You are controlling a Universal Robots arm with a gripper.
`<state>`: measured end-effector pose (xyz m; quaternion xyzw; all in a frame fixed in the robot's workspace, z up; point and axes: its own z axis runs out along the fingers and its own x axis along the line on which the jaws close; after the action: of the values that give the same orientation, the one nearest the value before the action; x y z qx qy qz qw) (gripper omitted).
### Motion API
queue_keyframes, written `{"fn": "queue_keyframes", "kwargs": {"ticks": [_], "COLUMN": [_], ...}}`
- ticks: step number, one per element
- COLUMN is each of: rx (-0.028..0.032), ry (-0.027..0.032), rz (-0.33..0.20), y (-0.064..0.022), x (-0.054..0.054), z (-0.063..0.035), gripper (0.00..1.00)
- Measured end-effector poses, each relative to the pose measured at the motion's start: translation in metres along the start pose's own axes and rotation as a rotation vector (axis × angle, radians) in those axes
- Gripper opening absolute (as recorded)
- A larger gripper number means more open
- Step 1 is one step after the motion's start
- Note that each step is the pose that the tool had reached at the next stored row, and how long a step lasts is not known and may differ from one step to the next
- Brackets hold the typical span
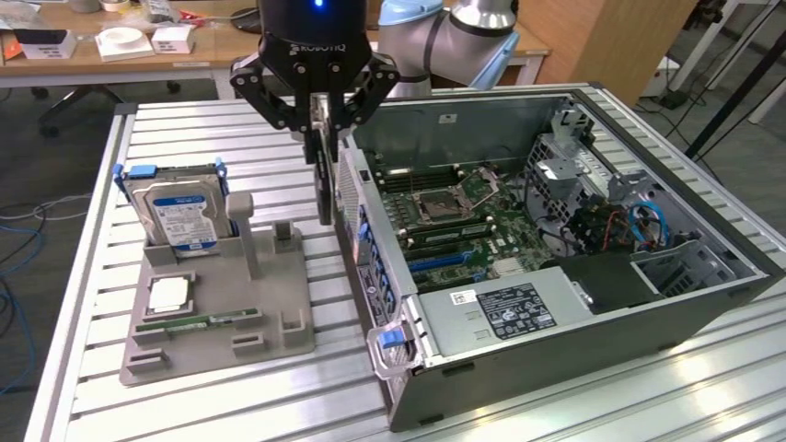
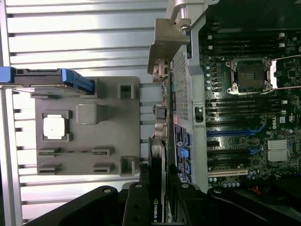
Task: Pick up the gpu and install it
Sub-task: 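Pick up the gpu and move the gpu toward the slot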
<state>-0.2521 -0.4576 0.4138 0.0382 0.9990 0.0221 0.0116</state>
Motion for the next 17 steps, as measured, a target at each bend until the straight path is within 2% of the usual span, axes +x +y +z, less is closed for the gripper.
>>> {"fn": "queue_keyframes", "kwargs": {"ticks": [17], "rx": [0.0000], "ry": [0.0000], "rz": [0.000], "y": [0.0006], "x": [-0.0083], "z": [0.0002], "gripper": [0.26]}}
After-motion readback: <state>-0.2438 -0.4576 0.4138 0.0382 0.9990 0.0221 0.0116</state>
